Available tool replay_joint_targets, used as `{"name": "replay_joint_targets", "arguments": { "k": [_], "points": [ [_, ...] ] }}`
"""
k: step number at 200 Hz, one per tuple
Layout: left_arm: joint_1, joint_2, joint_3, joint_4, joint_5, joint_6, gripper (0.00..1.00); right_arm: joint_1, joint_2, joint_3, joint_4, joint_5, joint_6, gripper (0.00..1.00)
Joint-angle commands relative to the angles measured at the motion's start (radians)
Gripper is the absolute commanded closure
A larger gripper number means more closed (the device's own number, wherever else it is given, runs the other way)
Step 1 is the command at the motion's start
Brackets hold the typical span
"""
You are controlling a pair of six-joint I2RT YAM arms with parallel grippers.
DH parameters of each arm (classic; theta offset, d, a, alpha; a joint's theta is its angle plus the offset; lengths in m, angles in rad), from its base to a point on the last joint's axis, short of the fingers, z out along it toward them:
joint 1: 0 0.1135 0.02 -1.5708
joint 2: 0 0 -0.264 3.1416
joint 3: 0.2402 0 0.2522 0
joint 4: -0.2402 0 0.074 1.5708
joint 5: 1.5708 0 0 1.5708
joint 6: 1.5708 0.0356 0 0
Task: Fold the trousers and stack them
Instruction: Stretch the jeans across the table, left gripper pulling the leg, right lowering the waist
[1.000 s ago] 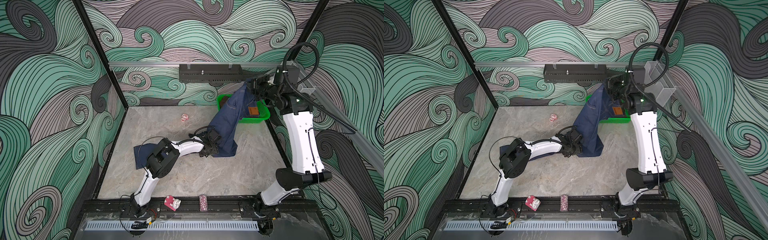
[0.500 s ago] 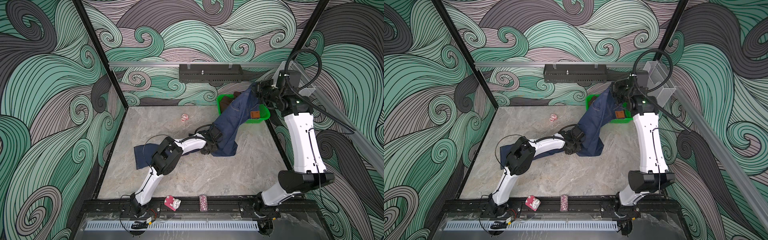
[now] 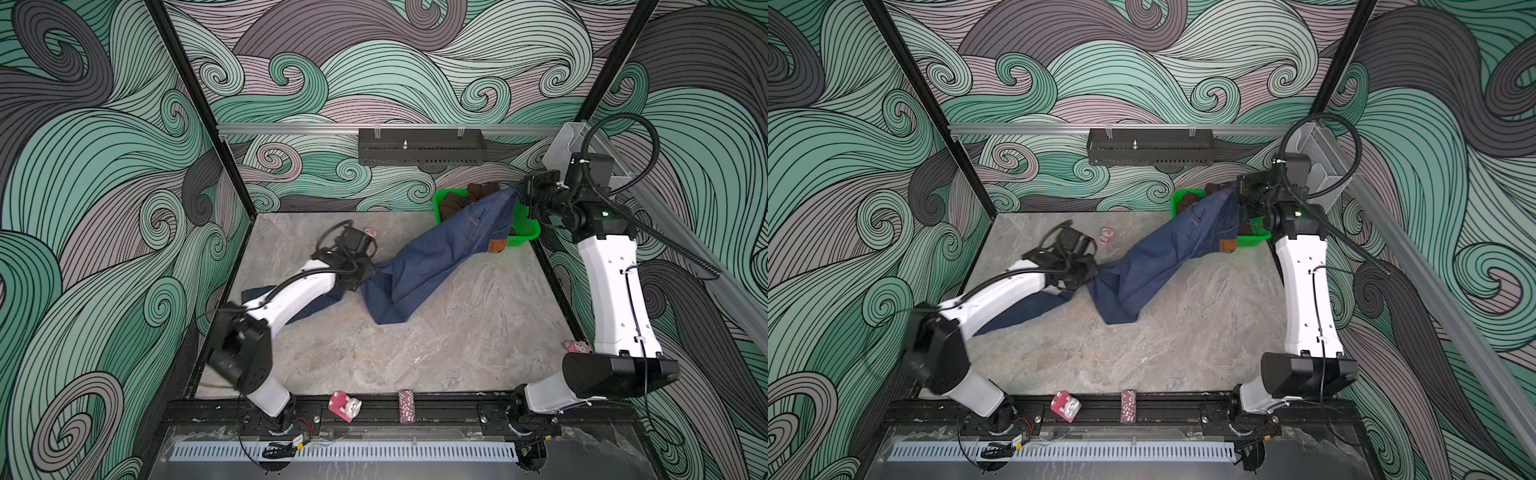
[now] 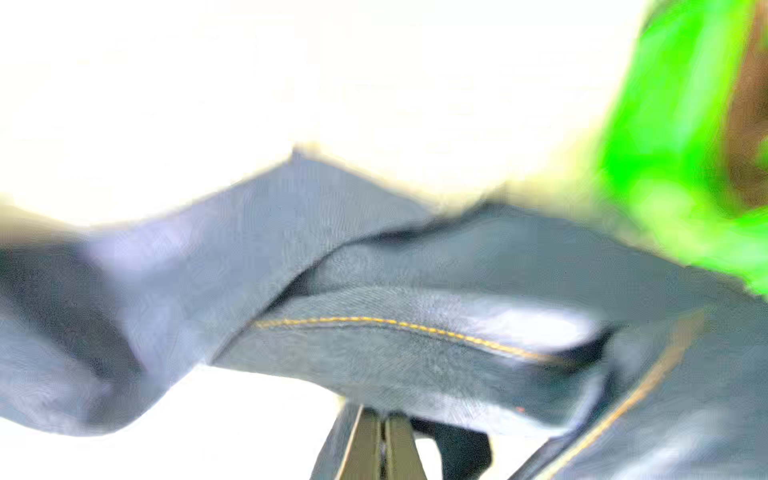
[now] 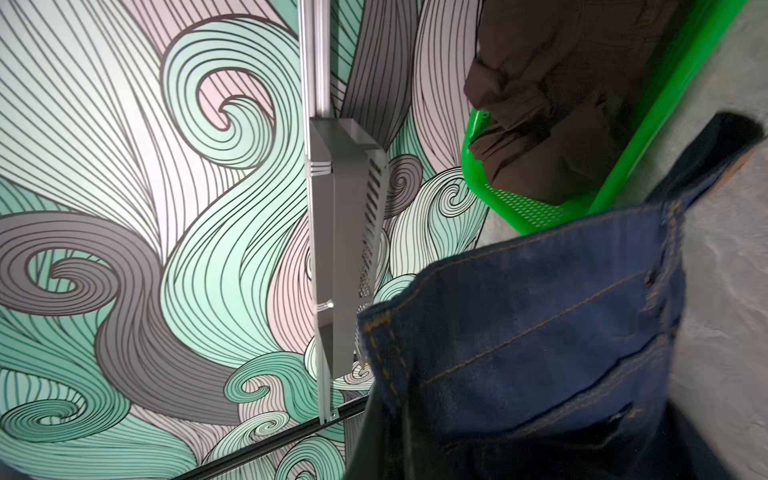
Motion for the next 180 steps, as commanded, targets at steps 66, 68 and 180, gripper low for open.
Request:
{"name": "replay_joint_targets", "arguments": {
  "k": [66,68,180],
  "points": [
    [0.372,-0.356,-0.011,-0.338,-0.117,0.159,1.00,-0.042,-0.148,-0.367,0.079,0.095,-0.116,1.00],
    [0.372,-0.355,-0.012,-0.339,-0.114,0.154,1.00,-0.043,-0.151,-0.372,0.079,0.096,-0.118,1.00],
    [0.570,-0.086,0.387,-0.424,0.007,-0.032,1.00,-0.136,0.006,-0.191,0.090,0.100,-0.074,1.00]
  ]
}}
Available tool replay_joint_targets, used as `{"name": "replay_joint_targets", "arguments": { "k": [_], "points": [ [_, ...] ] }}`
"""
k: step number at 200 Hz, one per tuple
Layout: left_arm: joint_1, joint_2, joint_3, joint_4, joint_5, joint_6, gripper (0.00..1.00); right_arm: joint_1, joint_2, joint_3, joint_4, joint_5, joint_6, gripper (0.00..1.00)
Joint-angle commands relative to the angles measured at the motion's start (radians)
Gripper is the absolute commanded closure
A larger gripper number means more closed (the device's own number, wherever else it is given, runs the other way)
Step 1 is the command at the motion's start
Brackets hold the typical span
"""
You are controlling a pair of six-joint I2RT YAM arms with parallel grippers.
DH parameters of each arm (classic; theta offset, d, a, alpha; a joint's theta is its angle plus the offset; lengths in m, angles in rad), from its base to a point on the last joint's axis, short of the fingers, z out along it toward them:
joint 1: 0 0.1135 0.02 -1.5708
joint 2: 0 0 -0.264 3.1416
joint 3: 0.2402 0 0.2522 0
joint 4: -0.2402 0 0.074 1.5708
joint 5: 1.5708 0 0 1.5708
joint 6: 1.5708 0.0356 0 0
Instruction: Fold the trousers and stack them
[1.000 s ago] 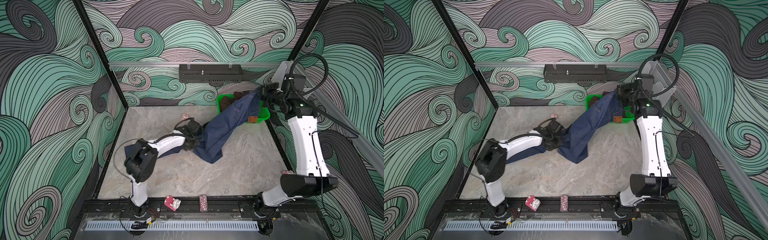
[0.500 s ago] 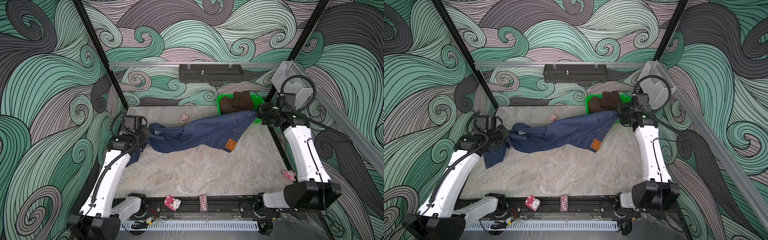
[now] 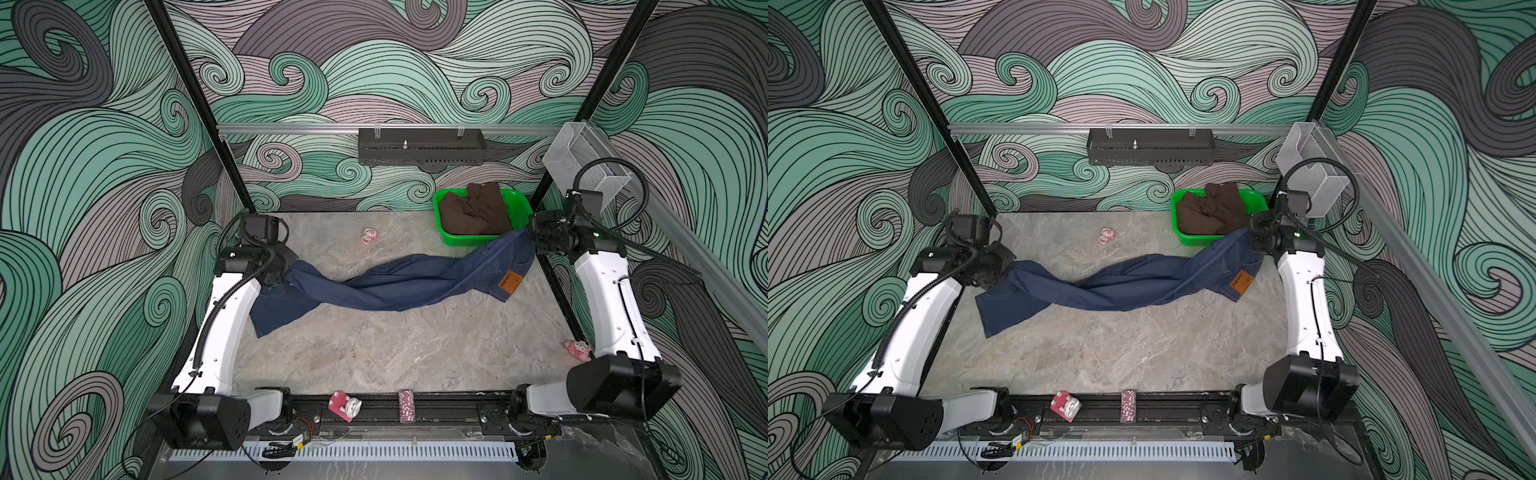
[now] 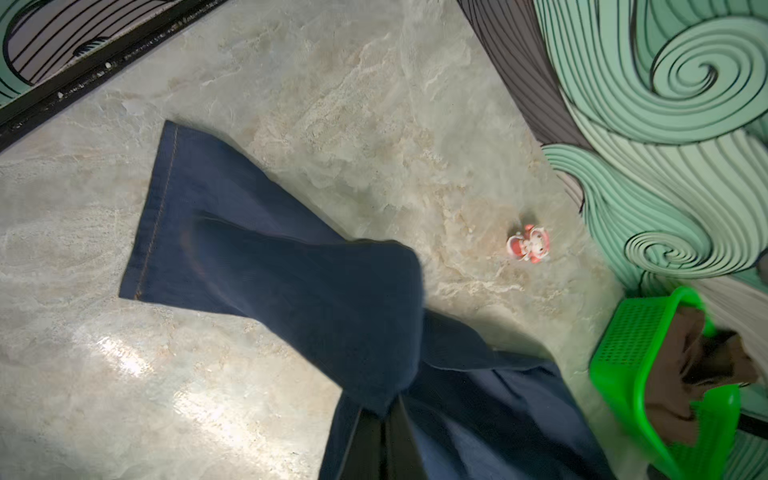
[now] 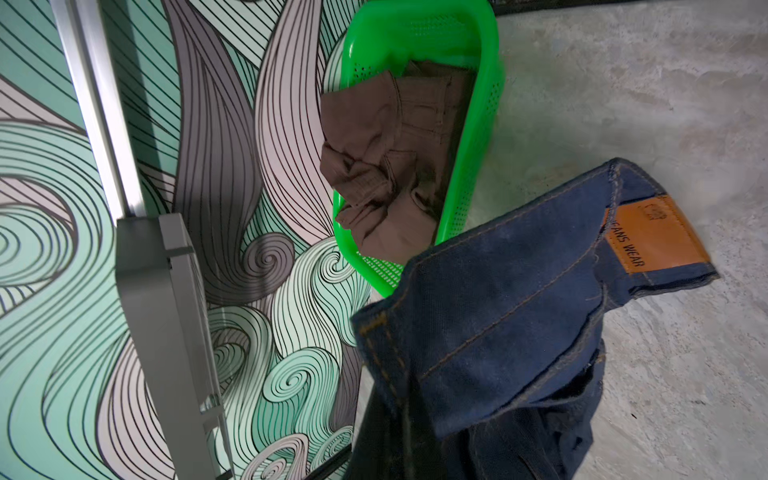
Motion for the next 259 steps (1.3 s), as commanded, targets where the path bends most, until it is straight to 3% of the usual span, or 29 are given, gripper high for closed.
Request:
{"name": "replay_joint_targets", "arguments": {
  "k": [1,22,40,94,126,144,184,259],
  "points": [
    [0.089,0.078,0.193,-0.039,0.014,-0.056,1.00,-0.013,0.064,0.122,0.052,0.003,0.024,1.00],
    [0.191,0.151,0.329,-0.068,0.054,-0.076,1.00,-0.017,0.101,0.206,0.052,-0.017,0.014,1.00],
    [0.258,0.134,0.321,-0.085,0.061,-0.070,1.00,-0.019,0.065,0.148,0.052,-0.016,-0.015,1.00],
    [0.281,-0.001,-0.024,-0.223,-0.106,-0.077,1.00,-0.034,-0.230,-0.428,0.076,0.046,-0.033,1.00],
    [0.303,-0.069,-0.189,-0.255,-0.224,-0.062,1.00,-0.036,-0.360,-0.654,0.006,0.111,-0.054,1.00],
    [0.324,-0.093,-0.276,-0.242,-0.229,-0.049,1.00,-0.037,-0.409,-0.756,-0.008,0.131,-0.048,1.00],
    [0.369,-0.127,-0.404,-0.200,-0.205,0.001,1.00,-0.037,-0.446,-0.829,-0.071,0.165,-0.090,1.00],
    [0.402,-0.146,-0.482,-0.144,-0.210,0.191,1.00,-0.037,-0.548,-0.909,-0.172,0.287,-0.124,0.99]
  ]
}}
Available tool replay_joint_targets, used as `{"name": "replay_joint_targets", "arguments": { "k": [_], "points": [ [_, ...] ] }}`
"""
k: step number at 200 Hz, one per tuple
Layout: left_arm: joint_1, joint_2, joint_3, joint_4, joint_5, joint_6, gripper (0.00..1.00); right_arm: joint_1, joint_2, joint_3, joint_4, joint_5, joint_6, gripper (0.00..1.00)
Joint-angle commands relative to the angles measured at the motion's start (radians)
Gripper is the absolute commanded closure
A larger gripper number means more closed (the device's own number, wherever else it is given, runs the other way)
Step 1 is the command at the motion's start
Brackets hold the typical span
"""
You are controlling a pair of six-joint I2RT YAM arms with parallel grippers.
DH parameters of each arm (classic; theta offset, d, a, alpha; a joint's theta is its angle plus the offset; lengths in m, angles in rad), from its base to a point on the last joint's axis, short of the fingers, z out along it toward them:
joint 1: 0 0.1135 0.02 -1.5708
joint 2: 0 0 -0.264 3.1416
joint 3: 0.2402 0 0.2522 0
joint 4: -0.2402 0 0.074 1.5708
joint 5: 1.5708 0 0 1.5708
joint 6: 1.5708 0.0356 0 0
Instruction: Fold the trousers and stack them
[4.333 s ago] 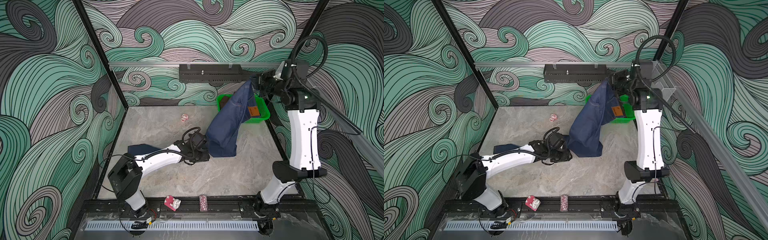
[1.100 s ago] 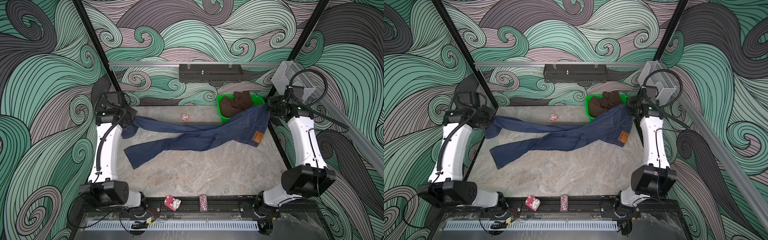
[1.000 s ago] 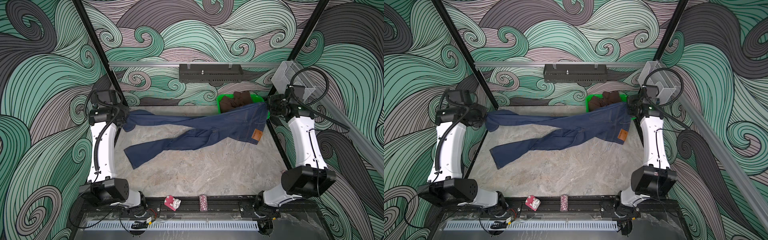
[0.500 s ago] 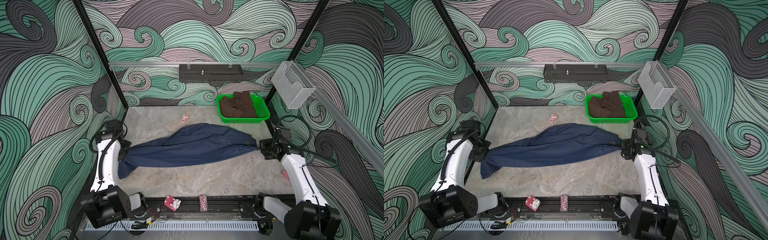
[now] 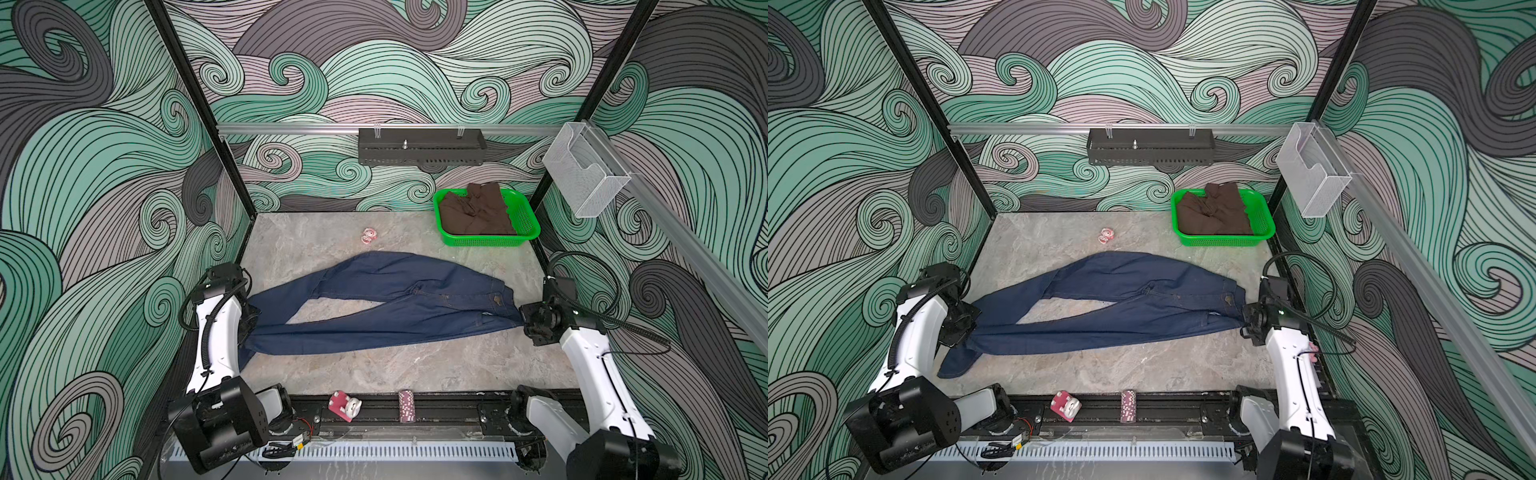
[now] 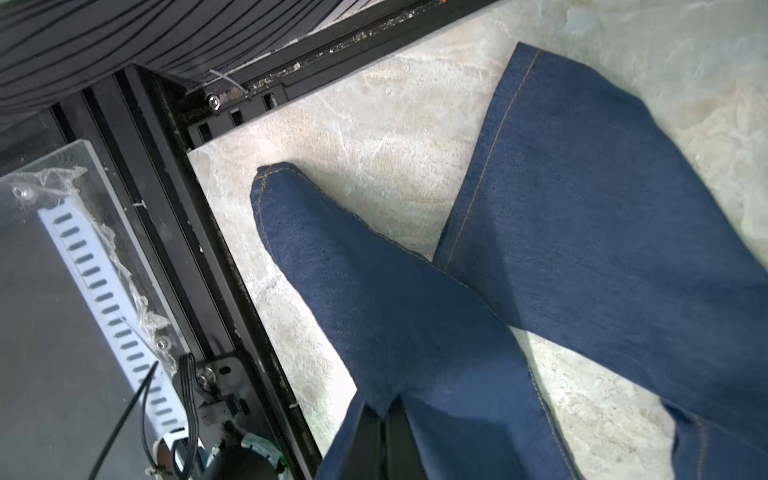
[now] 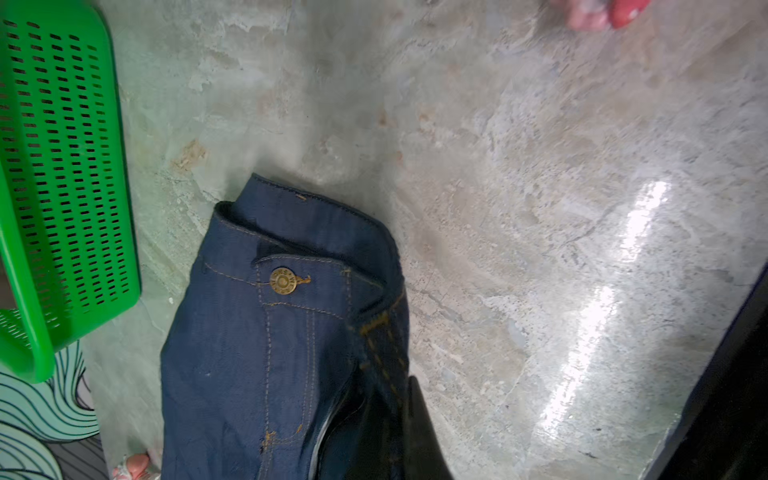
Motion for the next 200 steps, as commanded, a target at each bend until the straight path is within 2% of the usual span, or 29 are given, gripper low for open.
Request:
{"name": "replay_joint_targets", "arguments": {
  "k": [1,22,31,43,52,61,70,88,113,129,179,200],
  "points": [
    [0.012,-0.018,-0.015,0.024,-0.043,0.089,1.00,-0.006,-0.039,-0.046,-0.047,0.087,-0.012,0.99],
    [0.013,-0.017,-0.047,0.036,-0.031,0.120,1.00,-0.008,-0.081,-0.086,-0.072,0.110,-0.008,0.96],
    [0.013,-0.016,-0.061,0.039,-0.019,0.129,0.96,-0.008,-0.095,-0.102,-0.083,0.114,-0.006,0.91],
    [0.015,-0.009,-0.070,0.037,0.005,0.141,0.79,-0.007,-0.113,-0.116,-0.098,0.114,0.002,0.79],
    [0.014,-0.006,-0.064,0.030,0.030,0.152,0.63,-0.008,-0.127,-0.121,-0.103,0.113,0.004,0.66],
    [0.015,0.000,-0.044,0.016,0.054,0.155,0.51,-0.008,-0.140,-0.111,-0.113,0.119,0.007,0.51],
    [0.015,0.006,-0.014,-0.005,0.068,0.149,0.43,-0.007,-0.141,-0.087,-0.130,0.130,0.006,0.38],
    [0.013,0.005,0.049,-0.032,0.080,0.142,0.32,-0.009,-0.116,-0.011,-0.154,0.140,-0.015,0.27],
    [0.013,-0.001,0.119,-0.060,0.077,0.137,0.21,0.002,-0.059,0.090,-0.168,0.085,-0.032,0.26],
    [0.015,0.007,0.130,-0.086,0.065,0.108,0.19,0.043,-0.021,0.123,-0.163,0.049,-0.014,0.28],
    [0.034,-0.008,0.056,-0.082,0.016,0.009,0.15,0.415,0.117,0.090,-0.013,0.000,0.054,0.36],
    [0.062,-0.008,0.023,-0.089,-0.004,-0.021,0.07,0.524,0.210,0.058,0.077,-0.034,0.062,0.38]
  ]
}}
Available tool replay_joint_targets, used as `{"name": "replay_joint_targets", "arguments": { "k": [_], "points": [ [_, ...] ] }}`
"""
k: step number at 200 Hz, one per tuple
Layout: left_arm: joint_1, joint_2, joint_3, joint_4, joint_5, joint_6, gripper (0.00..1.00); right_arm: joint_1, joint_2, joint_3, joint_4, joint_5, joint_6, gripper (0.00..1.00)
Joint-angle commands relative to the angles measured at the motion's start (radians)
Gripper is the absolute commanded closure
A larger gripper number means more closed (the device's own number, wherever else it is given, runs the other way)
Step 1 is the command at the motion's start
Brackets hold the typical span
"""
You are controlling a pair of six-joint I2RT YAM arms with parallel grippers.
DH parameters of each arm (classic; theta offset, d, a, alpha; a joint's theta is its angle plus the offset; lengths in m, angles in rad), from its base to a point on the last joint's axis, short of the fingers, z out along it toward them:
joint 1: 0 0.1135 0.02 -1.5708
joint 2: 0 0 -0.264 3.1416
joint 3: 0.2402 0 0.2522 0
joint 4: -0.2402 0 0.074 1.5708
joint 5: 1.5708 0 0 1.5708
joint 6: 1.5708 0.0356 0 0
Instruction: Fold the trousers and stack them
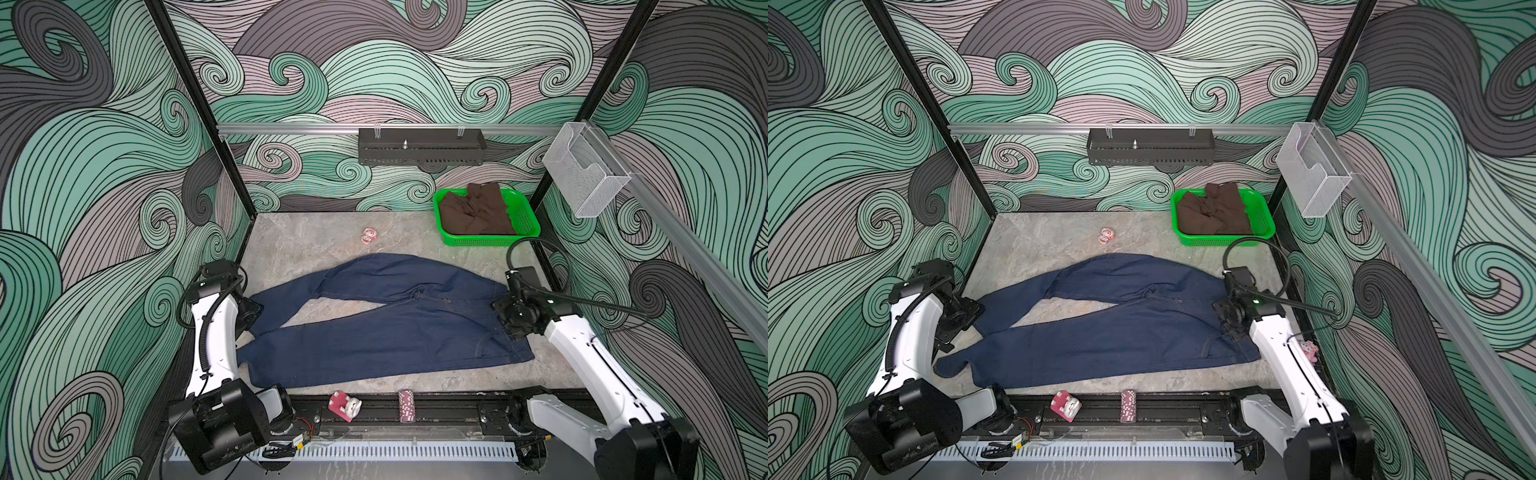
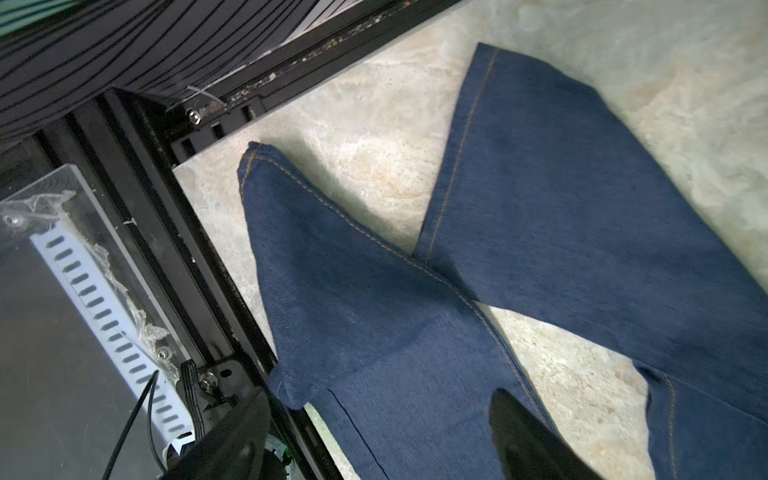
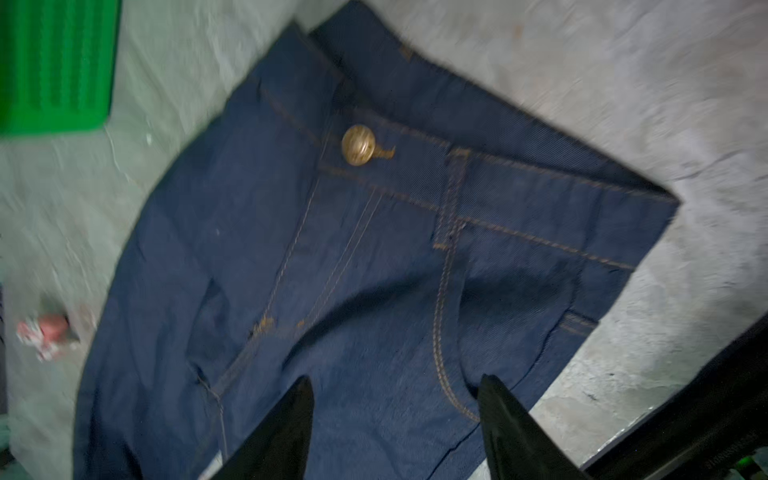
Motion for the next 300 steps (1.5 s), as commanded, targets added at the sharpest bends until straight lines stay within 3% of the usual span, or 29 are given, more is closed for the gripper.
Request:
{"name": "replay_joint_targets", "arguments": {
  "k": [1,33,59,117,157,183,256,300],
  "points": [
    [0.033,-0.012,-0.026,-0.053,-0.048,-0.066,0.07,0.095,0.082,-0.042,0.107,-0.047,0.030,0.39],
    [0.067,-0.019,-0.108,-0.020,-0.046,-0.085,0.06,0.140,0.206,-0.120,0.246,-0.109,0.058,0.42],
    [0.085,-0.022,-0.149,0.002,-0.069,-0.082,0.02,0.131,0.276,-0.136,0.300,-0.095,0.058,0.43],
    [0.107,0.005,-0.138,0.021,-0.071,-0.058,0.01,-0.030,0.398,-0.144,0.302,-0.105,0.061,0.43],
    [0.107,0.077,-0.160,0.082,0.047,-0.068,0.01,-0.106,0.438,-0.125,0.300,-0.091,0.044,0.43],
    [0.104,0.125,-0.197,0.138,0.125,-0.066,0.01,-0.125,0.449,-0.113,0.300,-0.098,0.037,0.43],
    [0.104,0.187,-0.218,0.173,0.109,-0.048,0.01,-0.210,0.399,-0.083,0.267,-0.110,-0.013,0.42],
    [0.105,0.224,-0.216,0.181,0.073,-0.045,0.02,-0.194,0.319,-0.040,0.207,-0.148,-0.049,0.34]
  ]
}}
